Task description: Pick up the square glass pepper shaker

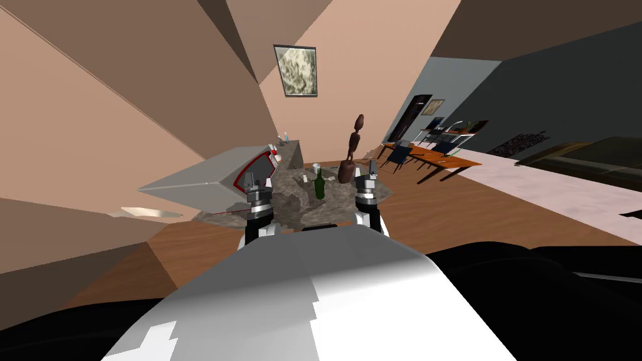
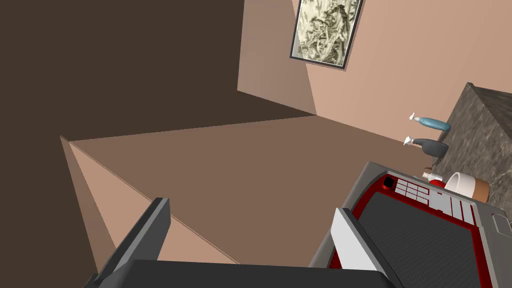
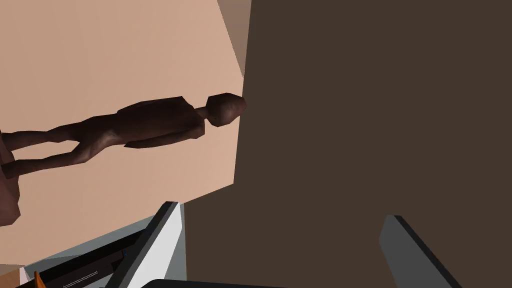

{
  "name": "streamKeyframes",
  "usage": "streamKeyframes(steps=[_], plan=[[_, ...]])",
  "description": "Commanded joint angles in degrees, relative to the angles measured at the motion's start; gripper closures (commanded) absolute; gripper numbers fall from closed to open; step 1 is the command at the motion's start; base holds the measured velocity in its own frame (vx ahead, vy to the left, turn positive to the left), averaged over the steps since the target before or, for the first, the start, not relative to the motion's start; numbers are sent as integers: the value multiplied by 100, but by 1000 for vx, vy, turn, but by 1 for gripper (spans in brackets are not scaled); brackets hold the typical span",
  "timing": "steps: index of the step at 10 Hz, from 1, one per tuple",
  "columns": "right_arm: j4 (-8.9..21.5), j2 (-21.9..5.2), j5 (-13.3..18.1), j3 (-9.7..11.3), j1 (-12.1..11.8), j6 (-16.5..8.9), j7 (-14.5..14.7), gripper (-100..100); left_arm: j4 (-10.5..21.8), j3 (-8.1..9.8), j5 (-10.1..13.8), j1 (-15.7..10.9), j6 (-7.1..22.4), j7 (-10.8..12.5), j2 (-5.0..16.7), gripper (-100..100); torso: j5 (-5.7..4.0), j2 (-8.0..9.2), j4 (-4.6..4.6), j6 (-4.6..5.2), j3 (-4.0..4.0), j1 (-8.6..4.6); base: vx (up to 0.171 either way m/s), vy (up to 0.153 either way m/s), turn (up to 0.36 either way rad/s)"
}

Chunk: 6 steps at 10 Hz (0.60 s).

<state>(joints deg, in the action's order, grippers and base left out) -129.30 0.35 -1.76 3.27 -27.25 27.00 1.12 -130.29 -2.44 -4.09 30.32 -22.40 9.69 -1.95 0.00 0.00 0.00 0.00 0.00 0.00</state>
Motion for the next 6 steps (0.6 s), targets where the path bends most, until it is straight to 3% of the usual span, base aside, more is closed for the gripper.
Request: streamKeyframes(steps=[1,6], plan=[[0,0,0,0,0,0,0,0,56,18,-72,-27,128,-34,213,-100,0,0,0,0,0,0,-10,-29,-45],[0,1,0,1,0,0,0,0,339,104,-360,-147,703,-182,873,-100,-6,7,2,1,4,-28,-20,-74,-69]])
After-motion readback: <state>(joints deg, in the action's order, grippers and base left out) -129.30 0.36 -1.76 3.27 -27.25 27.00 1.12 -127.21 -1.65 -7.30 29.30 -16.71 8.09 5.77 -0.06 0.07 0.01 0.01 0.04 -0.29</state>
